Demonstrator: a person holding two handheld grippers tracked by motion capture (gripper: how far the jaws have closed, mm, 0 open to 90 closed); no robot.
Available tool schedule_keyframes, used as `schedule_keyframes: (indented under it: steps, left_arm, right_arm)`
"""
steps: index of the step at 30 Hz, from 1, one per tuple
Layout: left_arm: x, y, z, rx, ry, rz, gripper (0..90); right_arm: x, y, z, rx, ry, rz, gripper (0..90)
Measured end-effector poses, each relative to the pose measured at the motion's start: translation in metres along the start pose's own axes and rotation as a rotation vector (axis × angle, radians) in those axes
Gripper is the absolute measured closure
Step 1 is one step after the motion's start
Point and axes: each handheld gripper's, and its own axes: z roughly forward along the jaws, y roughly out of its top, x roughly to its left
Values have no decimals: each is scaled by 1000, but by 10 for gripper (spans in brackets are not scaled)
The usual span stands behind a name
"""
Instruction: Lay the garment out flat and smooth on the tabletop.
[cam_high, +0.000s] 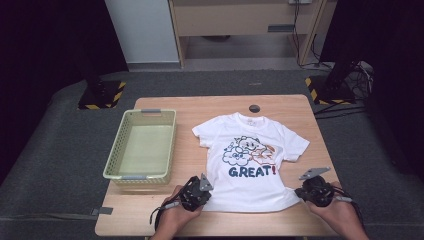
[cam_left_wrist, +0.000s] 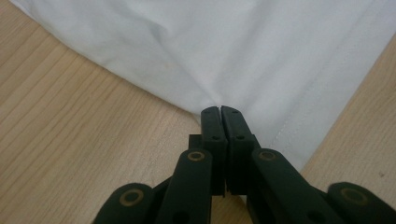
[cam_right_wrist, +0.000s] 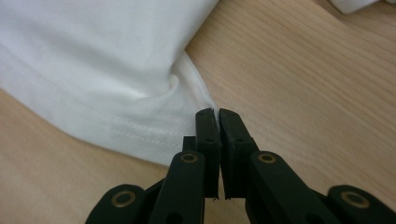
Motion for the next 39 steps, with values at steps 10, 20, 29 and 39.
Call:
schedule_keyframes:
  steps: [10, 20, 29, 39]
  left_arm:
    - [0, 1, 1, -3, 2, -6, 894]
    - [0, 1, 1, -5, 1, -3, 894]
    - [-2, 1, 1, -6, -4, -1, 894]
    - [-3, -1, 0, -14, -6, -9, 894]
  right_arm:
    - [23, -35, -28, -17, 45, -22, 869]
    - [22, -29, -27, -28, 61, -27, 678]
    - [-10, 15, -6, -109, -2, 3, 575]
    - [-54, 65, 43, -179, -79, 81, 509]
